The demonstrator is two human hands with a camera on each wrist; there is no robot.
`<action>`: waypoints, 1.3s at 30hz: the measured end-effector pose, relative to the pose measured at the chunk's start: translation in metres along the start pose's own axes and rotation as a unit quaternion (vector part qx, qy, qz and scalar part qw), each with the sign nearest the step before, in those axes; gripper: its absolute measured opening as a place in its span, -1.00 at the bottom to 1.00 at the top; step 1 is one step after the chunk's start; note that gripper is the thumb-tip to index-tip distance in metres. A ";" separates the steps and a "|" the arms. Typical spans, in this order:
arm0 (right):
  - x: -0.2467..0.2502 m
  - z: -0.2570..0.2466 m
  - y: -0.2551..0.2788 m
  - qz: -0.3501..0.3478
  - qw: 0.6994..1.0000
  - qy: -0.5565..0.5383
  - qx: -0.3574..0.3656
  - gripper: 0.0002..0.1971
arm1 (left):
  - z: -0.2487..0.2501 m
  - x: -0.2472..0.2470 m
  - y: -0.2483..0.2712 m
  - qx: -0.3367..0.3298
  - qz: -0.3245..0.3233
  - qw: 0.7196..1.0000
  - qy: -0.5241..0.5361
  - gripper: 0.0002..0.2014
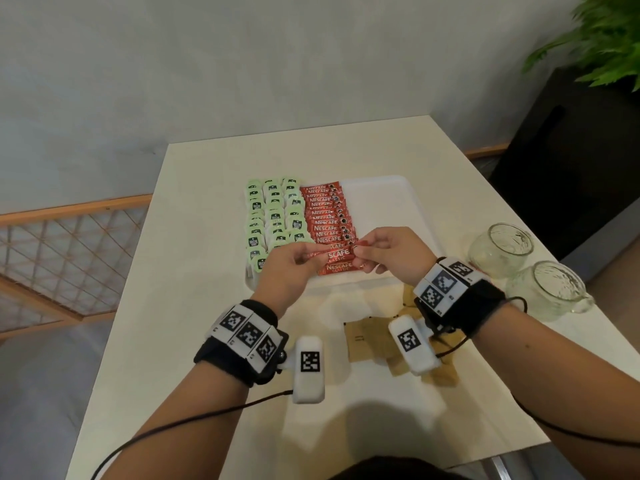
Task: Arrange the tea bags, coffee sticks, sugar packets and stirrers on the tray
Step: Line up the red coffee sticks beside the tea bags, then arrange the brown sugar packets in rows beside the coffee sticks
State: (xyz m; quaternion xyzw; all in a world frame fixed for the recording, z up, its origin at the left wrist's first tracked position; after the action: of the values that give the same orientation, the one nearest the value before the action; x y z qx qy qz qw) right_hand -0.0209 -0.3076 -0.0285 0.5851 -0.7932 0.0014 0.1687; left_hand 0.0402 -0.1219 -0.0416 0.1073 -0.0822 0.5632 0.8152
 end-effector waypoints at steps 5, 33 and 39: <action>0.007 0.015 -0.011 0.051 0.986 0.160 0.007 -0.89 | 0.001 -0.015 -0.013 -0.054 0.014 0.963 -0.263 -0.84; 0.052 0.051 0.017 0.128 0.988 0.078 -0.031 -0.72 | 0.012 -0.035 -0.003 -0.125 -0.086 0.894 -0.422 -0.83; 0.059 0.066 0.064 0.105 0.994 0.004 0.003 -0.90 | 0.000 -0.050 0.032 -0.066 -0.241 0.886 -0.391 -0.75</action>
State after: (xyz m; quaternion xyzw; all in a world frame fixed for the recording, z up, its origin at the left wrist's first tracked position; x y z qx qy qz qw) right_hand -0.1134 -0.3554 -0.0623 0.4991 -0.8496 0.0238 0.1689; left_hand -0.0078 -0.1563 -0.0515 0.2812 -0.4031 0.2548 0.8328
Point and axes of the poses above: each hand's wrist, its own y-axis away from the middle knuckle, its own x-axis out of the back of the hand, z = x × y, the point moved 4 cm from there along -y, towards the middle knuckle, and after that the axes turned 5 degrees about z, right-handed, at the moved point
